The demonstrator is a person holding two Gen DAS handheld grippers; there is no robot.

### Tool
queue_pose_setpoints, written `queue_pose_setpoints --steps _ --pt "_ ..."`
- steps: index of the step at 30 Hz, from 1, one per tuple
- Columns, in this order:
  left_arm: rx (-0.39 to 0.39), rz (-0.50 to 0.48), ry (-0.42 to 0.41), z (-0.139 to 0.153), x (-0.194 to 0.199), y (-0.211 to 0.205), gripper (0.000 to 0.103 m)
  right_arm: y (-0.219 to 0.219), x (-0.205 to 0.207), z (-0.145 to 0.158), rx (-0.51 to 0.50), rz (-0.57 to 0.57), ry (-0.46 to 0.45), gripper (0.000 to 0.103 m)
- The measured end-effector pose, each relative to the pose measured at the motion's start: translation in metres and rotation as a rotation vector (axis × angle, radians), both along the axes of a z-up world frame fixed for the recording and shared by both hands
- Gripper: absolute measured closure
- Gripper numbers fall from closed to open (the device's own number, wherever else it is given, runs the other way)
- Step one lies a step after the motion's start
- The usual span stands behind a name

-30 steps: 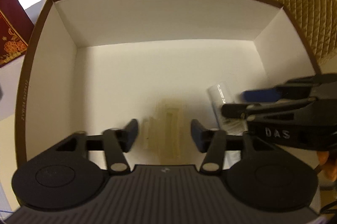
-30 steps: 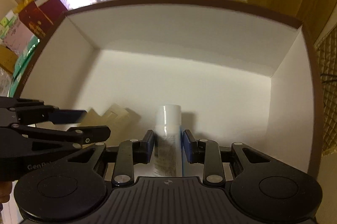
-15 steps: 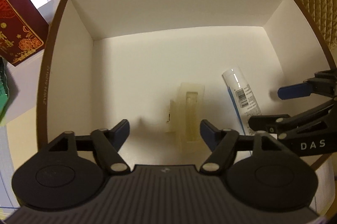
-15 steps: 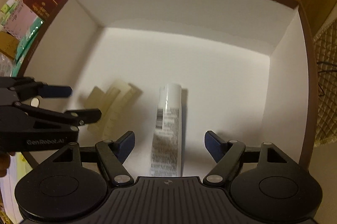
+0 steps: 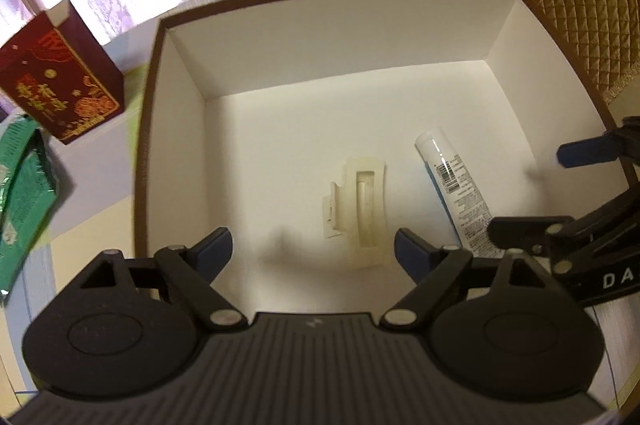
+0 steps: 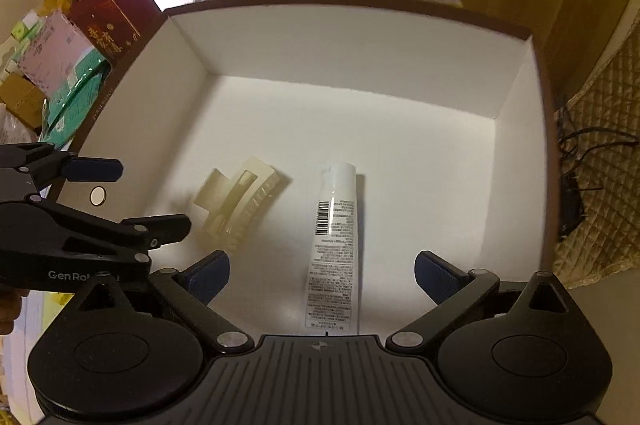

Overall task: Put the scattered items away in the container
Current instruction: 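Carry clip and tube into the box and open both grippers, then withdraw both tools from the box back toward the items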

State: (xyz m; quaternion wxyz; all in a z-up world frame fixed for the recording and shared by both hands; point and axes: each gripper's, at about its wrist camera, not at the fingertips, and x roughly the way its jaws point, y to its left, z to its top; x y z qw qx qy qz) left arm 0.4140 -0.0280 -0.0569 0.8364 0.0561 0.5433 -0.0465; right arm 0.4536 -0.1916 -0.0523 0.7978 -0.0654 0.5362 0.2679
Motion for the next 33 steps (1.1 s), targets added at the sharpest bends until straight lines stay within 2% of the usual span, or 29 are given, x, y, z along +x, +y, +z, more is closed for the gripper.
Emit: queue_pose_setpoints --steps 3,11,27,33 --pt "0.014 0.017 -0.033 0.009 -0.011 0.001 0.014 -0.001 -0.012 0.012 -0.011 -0.006 -0.045 0.0" --pt "0.019 0.025 -0.108 0.033 -0.042 0.002 0.014 -0.001 -0.045 0.035 -0.06 -0.024 -0.162 0.0" --pt "0.002 0.031 -0.177 0.065 -0.1 0.01 0.014 -0.021 -0.082 0.065 0.001 -0.187 -0.205 0.0" --pt "-0.014 0.02 -0.193 0.069 -0.122 0.011 0.014 -0.025 -0.101 0.07 -0.008 -0.17 -0.213 0.0"
